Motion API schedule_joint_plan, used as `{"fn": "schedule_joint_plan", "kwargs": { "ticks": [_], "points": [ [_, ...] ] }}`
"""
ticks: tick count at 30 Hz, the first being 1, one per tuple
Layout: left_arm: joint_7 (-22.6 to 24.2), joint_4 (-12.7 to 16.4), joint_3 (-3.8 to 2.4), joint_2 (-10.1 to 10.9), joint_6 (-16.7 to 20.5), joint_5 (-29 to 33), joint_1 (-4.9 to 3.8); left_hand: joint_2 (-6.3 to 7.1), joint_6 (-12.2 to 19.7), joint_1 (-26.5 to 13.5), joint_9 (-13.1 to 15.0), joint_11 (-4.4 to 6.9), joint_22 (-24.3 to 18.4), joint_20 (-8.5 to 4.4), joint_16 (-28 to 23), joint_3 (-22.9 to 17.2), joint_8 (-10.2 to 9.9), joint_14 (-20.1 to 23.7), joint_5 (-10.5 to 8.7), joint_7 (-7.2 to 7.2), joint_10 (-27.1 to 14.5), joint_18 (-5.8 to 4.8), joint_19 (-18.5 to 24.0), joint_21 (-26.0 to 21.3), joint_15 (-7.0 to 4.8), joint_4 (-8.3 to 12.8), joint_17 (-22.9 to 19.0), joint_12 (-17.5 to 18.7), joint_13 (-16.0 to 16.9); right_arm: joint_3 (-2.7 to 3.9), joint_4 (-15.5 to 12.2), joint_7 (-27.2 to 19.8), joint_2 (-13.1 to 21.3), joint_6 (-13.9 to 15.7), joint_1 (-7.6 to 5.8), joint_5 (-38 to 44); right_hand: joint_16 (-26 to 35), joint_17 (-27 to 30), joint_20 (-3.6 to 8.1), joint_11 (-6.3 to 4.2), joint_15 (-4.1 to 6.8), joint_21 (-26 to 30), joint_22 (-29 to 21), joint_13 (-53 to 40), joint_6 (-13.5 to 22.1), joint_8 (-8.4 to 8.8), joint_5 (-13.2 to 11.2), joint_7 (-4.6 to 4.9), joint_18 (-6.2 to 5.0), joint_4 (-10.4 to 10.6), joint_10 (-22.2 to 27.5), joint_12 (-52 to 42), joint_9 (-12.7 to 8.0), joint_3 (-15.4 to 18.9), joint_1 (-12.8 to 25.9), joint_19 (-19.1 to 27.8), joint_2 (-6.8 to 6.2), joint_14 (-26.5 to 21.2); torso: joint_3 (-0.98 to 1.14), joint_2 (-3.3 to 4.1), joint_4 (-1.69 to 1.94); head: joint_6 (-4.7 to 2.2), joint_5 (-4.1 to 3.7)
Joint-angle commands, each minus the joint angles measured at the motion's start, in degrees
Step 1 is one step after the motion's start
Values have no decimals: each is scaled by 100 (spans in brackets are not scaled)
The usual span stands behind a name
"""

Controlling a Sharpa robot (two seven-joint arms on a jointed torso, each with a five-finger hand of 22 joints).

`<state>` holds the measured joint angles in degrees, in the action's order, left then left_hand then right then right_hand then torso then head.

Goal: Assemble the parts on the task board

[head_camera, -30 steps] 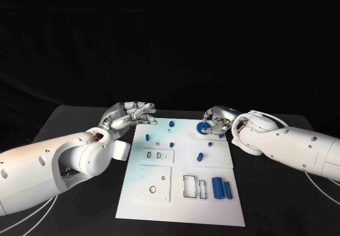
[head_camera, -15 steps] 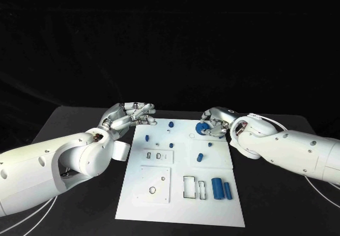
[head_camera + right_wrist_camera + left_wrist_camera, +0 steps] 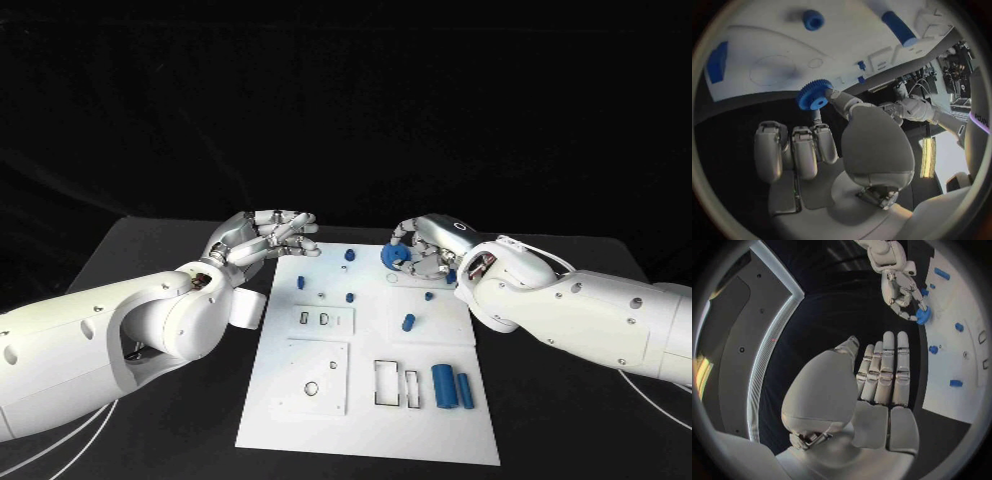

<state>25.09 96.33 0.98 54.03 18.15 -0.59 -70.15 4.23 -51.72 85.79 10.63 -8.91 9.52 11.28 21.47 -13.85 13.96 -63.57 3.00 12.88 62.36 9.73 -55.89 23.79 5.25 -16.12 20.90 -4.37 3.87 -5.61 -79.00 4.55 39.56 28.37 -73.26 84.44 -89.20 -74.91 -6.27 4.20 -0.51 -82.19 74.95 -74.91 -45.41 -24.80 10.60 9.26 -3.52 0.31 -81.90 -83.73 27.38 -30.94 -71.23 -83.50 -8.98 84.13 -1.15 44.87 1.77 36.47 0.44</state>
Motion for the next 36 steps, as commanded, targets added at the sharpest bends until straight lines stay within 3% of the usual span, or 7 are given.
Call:
{"fn": "schedule_joint_plan", "kwargs": {
  "ticks": [1, 6, 12, 20, 36],
  "points": [
    [29, 11, -4, -10, -100, 14, -6, 23, 48, -14, 6, -28, 9, 3, -5, -27, -33, -17, 20, 12, -1, 68, -30, 30, 27, -1, 6, 36, 8, 1, -98, -19, -115, 220, -13, 386, -26, -1304, -12, 9, 26, -29, 500, -603, -68, -22, 29, -26, 102, -9, -42, -35, 23, -33, 55, -35, -18, 542, 0, 5, 3, -9, 7],
    [32, 9, -4, -13, -92, 14, -6, 23, 48, -14, 6, -28, 9, 3, -5, -27, -33, -17, 20, 12, -1, 68, -30, 30, 27, -1, 6, 36, 8, -2, -96, 48, -390, 207, -32, 483, -26, -1303, -10, 8, 27, -33, 506, -604, -71, -21, 25, -27, 103, -6, -44, -36, 21, -34, 66, -38, -22, 541, 2, 5, 20, -10, -5],
    [36, 10, -4, -33, -89, 14, -7, 23, 48, -14, 6, -28, 9, 3, -5, -27, -33, -17, 20, 12, -1, 68, -30, 30, 27, -1, 6, 36, 8, -21, 109, 105, -771, 156, -29, 540, -27, -1306, -5, 3, 31, -36, 511, -610, -78, -17, 43, -32, 104, -3, -52, -39, 18, -51, 73, -41, -15, 542, -2, 13, 26, -15, -20],
    [42, 19, -5, -54, -83, 14, -7, 36, 48, -18, 13, -29, 8, 3, -12, -57, -38, -14, 19, 12, 1, 68, -26, 36, 27, 2, 29, 43, 10, -47, 401, 199, -1134, 46, 45, 601, -25, -1300, 7, 0, 40, -17, 491, -590, -72, 13, 128, -31, 98, -6, -38, -23, 0, -91, 107, -27, -34, 541, 4, 11, 10, -2, 7],
    [46, 27, -5, -60, -80, 14, -8, 36, 48, -18, 13, -29, 8, 3, -12, -57, -38, -14, 19, 12, 1, 68, -26, 36, 27, 2, 29, 43, 10, -73, 776, 304, -1371, -230, 109, 651, -20, -1282, 7, 7, 35, 3, 468, -581, -56, 41, 90, -23, 93, 5, -31, -14, -15, -89, 158, -11, -68, 537, 9, 6, -9, 4, 35]
  ]
}}
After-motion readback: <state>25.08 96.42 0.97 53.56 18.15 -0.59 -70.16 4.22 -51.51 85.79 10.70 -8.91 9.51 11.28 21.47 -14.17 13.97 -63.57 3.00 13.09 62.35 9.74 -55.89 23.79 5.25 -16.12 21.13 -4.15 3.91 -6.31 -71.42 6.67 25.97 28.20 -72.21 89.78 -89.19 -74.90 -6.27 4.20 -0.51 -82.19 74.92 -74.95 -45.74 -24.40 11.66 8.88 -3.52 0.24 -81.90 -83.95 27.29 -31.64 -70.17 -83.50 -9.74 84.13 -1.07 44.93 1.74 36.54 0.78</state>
